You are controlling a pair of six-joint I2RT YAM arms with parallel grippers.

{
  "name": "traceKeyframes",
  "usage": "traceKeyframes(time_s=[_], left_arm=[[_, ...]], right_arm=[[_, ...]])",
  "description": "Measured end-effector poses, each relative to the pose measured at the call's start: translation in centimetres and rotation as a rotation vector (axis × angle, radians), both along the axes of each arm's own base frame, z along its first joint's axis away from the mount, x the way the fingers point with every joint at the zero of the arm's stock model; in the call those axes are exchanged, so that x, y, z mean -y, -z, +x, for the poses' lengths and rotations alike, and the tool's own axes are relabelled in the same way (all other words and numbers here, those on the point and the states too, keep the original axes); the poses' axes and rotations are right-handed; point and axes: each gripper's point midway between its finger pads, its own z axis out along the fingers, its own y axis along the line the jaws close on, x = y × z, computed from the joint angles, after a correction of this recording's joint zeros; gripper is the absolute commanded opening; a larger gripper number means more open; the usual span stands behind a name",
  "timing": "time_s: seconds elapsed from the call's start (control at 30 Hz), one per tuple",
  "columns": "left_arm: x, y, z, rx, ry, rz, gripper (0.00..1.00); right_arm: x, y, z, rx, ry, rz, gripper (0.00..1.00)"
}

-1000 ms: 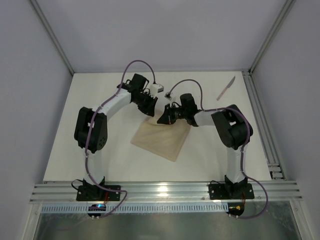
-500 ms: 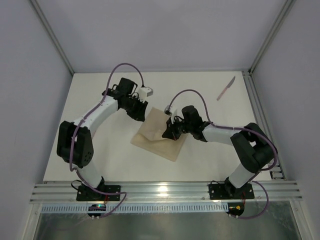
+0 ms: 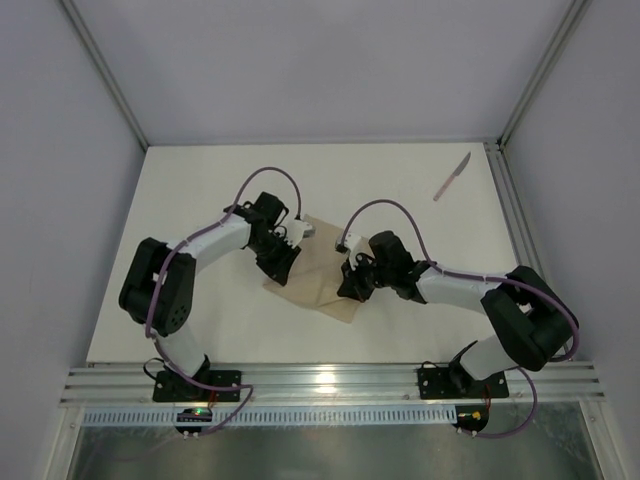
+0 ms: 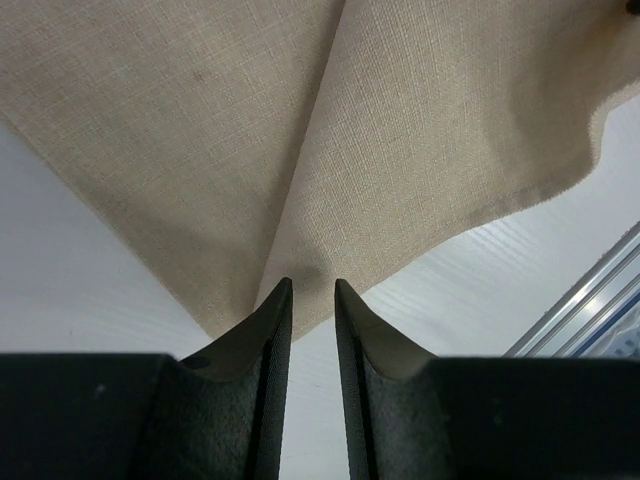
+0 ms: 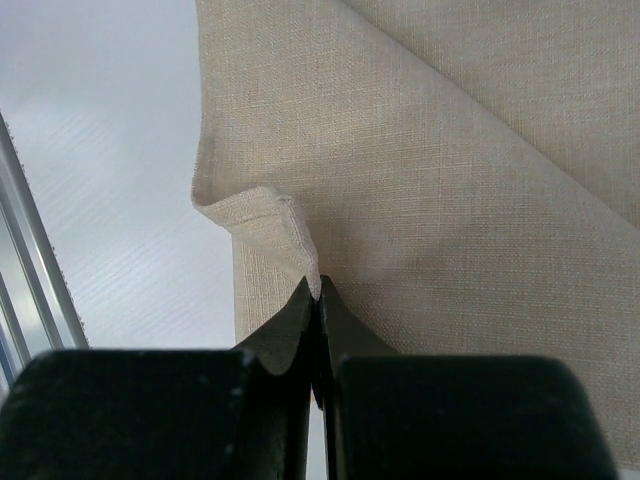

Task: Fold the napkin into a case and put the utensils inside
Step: Fold the square-folded napkin at the center of the board.

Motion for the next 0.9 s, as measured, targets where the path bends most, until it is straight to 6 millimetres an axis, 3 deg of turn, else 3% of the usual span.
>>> traceKeyframes(time_s=[0.17,0.5,0.67,0.77,0.9], left_arm=[[-0.5,0.8,-0.9,-0.005,0.027,0.03,0.23],[-1.2,1.5,-0.4,0.019,0.032,0.078,0.19],[-1.4,2.3,-0.5,0.005,0.034,0.096,0.19],[-1.4,2.4,-0.5,0.004,0.035,0.095,0.19],[-1.3,2.3,-0.5,0.005,0.037,0.089,0.19]], right_arm=[[0.3,0.5,0.0,-0.001,0.013,-0.021,0.05],[0.9,0.3,1.3,0.055,0.069,-0.05,0.16],[1.7,0.1,0.8,0.067,0.092,-0.062,0.23],[2.3,-1.1,-0.5,0.072,0.104,-0.045,0.29],[2.5,-4.5,-1.5,0.105,0.121,0.013,0.35]])
